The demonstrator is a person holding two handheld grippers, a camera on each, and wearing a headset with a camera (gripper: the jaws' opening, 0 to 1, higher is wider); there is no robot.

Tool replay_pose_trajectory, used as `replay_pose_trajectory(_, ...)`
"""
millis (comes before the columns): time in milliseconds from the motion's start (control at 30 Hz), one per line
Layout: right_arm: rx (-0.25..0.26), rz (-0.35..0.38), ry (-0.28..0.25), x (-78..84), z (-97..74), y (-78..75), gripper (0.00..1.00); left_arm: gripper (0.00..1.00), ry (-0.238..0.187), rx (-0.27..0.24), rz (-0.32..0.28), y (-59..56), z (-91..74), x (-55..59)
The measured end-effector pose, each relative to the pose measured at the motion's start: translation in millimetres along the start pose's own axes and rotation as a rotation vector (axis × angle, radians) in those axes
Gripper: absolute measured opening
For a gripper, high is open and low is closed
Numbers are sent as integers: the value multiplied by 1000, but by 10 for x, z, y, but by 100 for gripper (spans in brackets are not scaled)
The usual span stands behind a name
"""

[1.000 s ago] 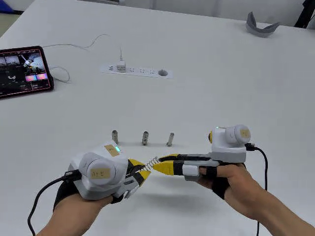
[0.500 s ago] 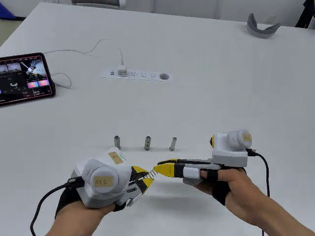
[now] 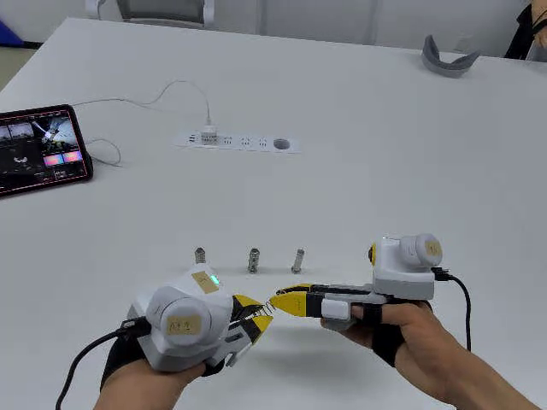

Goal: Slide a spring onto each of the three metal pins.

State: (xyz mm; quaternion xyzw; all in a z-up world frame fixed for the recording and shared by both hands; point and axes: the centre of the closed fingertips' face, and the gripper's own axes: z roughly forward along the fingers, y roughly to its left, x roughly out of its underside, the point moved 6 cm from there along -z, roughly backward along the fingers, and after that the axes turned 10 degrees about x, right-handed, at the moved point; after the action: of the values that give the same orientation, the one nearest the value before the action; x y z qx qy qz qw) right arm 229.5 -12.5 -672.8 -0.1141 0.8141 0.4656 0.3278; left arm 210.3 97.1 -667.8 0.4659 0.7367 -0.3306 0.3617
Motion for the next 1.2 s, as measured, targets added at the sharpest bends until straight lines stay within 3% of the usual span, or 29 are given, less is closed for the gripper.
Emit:
replay_pose_trajectory(400,14,-44,-8,-88,-86,49,14,9,0,29,30,6,41,-65)
replay_pose_trajectory(733,21,-104,-3,-226,-197,103,13,9,-28,78,42,30,51,-223)
replay_pose_trajectory(933,37,-218,65,-302,-237,119,13,9,-36,92,66,21,69,-278)
replay_pose_trajectory(1200,30,-308,99,-410,-273,222,12,9,-47,110,78,33,74,-353)
